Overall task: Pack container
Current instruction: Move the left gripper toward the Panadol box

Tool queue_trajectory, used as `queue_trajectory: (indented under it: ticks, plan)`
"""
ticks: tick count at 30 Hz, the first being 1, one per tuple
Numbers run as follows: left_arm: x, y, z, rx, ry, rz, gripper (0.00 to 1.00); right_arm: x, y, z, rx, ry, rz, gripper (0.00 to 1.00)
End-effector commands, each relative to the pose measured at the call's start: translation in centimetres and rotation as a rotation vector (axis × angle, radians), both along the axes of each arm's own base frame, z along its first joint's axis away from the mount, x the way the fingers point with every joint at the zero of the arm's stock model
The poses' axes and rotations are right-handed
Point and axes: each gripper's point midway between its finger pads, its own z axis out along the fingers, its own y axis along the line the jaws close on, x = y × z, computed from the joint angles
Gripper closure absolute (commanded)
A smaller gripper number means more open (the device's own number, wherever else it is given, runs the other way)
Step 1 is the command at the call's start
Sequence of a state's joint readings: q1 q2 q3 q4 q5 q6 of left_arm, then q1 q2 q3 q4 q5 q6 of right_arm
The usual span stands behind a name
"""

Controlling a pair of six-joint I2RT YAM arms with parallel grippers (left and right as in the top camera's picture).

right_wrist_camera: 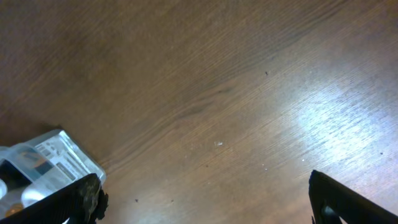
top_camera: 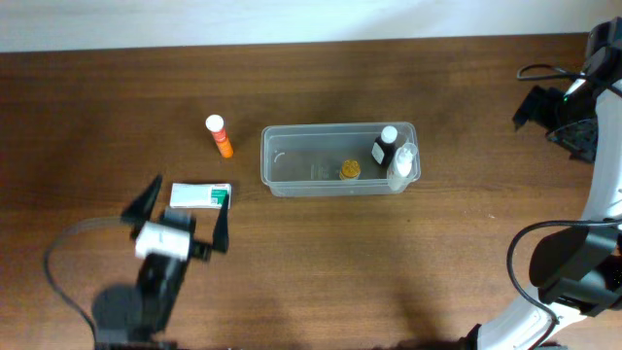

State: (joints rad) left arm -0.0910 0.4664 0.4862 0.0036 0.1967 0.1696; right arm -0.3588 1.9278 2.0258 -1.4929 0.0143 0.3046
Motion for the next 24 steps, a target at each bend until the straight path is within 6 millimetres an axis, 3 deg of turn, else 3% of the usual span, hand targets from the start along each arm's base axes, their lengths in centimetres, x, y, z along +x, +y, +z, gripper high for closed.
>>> queue_trajectory:
  ticks: [1, 4, 9, 11, 13, 18, 21, 24]
  plan:
    - [3.4, -2.8, 1.9, 0.015, 0.132, -0.158, 0.01, 0.1, -0.1, 0.3, -0.002, -0.015, -0.005, 0.02]
    - [4.3, -5.3, 1.1, 0.001, 0.241, -0.312, 0.01, 0.1, -0.1, 0.3, -0.002, -0.015, -0.005, 0.02]
    - [6.3, -5.9, -0.6, -0.041, 0.332, -0.337, 0.01, 0.1, -0.1, 0.3, -0.002, -0.015, -0.005, 0.02]
    - [7.2, -4.9, -0.7, -0.090, 0.366, -0.274, 0.01, 0.1, -0.1, 0.3, -0.002, -0.015, -0.005, 0.02]
    - [8.4, -2.7, -0.8, -0.172, 0.438, -0.138, 0.00, 0.1, -0.1, 0.3, -0.002, -0.015, -0.005, 0.02]
    - [9.0, 1.9, -0.3, -0.185, 0.690, 0.097, 0.01, 0.1, -0.1, 0.3, -0.002, -0.015, -0.005, 0.02]
    - [9.4, 2.0, 1.4, -0.193, 0.764, 0.093, 0.01, 0.1, -0.1, 0.3, -0.002, -0.015, -0.006, 0.02]
    - [9.4, -0.1, 2.4, -0.233, 0.791, -0.032, 0.01, 0.1, -0.1, 0.3, -0.002, -0.015, -0.005, 0.02]
